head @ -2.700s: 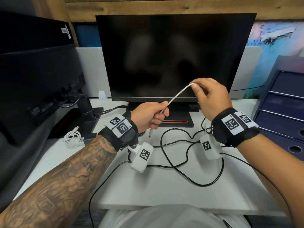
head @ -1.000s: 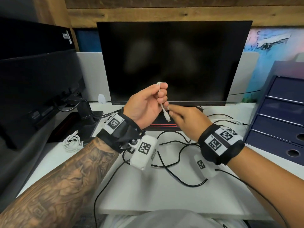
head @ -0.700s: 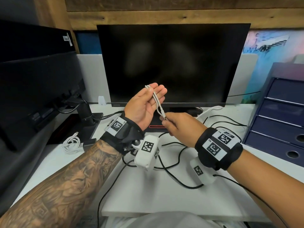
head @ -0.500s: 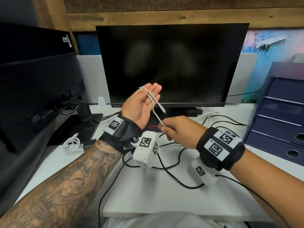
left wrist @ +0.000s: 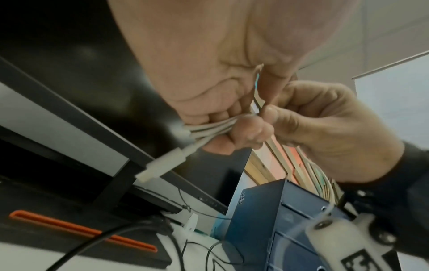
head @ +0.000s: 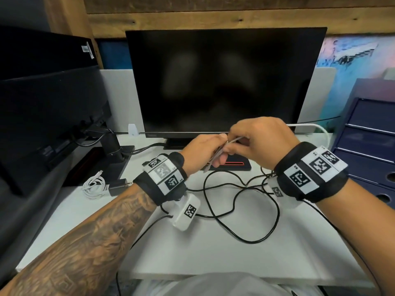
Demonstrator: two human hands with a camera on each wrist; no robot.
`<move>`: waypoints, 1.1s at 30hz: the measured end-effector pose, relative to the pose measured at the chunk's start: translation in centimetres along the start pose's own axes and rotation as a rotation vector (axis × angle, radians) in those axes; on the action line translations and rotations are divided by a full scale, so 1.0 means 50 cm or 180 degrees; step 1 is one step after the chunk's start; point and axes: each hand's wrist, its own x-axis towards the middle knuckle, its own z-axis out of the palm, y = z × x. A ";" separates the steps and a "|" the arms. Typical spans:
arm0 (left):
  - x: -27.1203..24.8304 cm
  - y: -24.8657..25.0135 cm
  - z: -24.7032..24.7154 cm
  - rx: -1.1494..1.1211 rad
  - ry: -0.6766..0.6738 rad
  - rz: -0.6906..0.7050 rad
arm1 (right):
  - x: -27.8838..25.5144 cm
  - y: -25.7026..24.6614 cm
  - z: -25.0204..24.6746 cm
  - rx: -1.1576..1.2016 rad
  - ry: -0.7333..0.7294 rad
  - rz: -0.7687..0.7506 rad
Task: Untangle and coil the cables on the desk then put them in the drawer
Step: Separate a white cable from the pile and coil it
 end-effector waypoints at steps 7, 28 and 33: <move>-0.010 0.029 -0.039 -0.1412 -0.0754 -0.0085 | 0.002 0.034 0.015 0.0368 0.0539 -0.0028; 0.003 -0.045 -0.035 -0.0292 0.1054 0.0463 | -0.010 -0.041 0.079 0.0831 -0.0377 0.0365; 0.002 -0.013 -0.029 -0.0410 0.0085 0.0159 | -0.007 0.002 0.036 0.0694 0.0199 0.0519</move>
